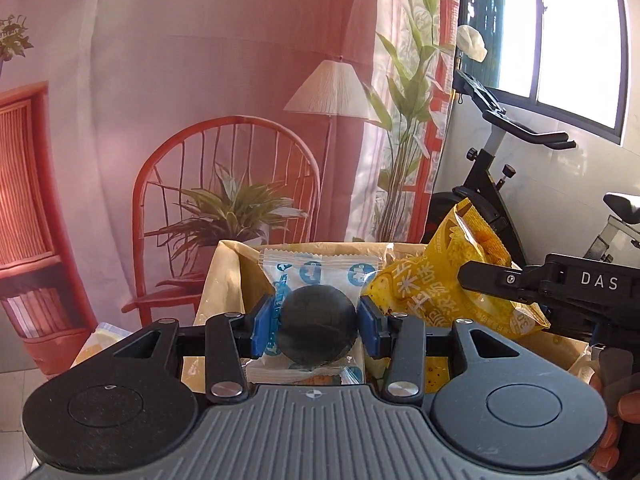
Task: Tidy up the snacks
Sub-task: 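Carry both snacks over the box and open both tools to drop them in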
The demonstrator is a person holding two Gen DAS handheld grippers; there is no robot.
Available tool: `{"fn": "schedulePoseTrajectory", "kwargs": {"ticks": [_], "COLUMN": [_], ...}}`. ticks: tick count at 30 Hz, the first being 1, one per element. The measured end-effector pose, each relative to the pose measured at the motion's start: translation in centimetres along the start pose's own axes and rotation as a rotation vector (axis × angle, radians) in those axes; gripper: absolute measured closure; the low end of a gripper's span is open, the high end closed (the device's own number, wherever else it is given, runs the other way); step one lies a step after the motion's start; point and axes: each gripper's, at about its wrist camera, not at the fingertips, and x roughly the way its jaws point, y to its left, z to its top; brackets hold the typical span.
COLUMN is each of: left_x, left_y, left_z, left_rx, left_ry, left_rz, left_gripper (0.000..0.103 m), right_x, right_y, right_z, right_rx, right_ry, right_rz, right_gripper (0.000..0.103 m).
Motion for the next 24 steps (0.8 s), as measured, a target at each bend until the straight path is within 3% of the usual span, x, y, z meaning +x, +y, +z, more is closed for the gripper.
{"fn": "schedulePoseTrajectory", "kwargs": {"ticks": [3, 6, 8, 13, 24], "left_x": [0.3, 0.1, -0.4, -2.3, -7.6], "left_y": [-0.5, -0.7, -0.8, -0.9, 1.5], "left_z": [-0.3, -0.1, 0.1, 0.3, -1.2], "left_rx": [0.014, 0.019, 0.028, 0.037, -0.021], "left_ry": [-0.009, -0.020, -0.027, -0.034, -0.047], "left_rz": [0.035, 0.045, 0.041, 0.035, 0.039], "left_gripper": [0.053, 0.036, 0.036, 0.036, 0.036], "right_x": [0.4, 0.1, -0.4, -2.4, -7.6], "right_y": [-0.3, -0.3, 0.2, 1.9, 2.2], "right_z": [-0.4, -0.6, -0.6, -0.7, -1.9], "right_rx": [0.003, -0.013, -0.080, -0.233, -0.300], "right_ry": [0.045, 0.049, 0.039, 0.000, -0.060], "right_rz": [-0.025, -0.062, -0.083, -0.122, -0.119], "right_gripper": [0.054, 0.049, 0.040, 0.038, 0.038]}}
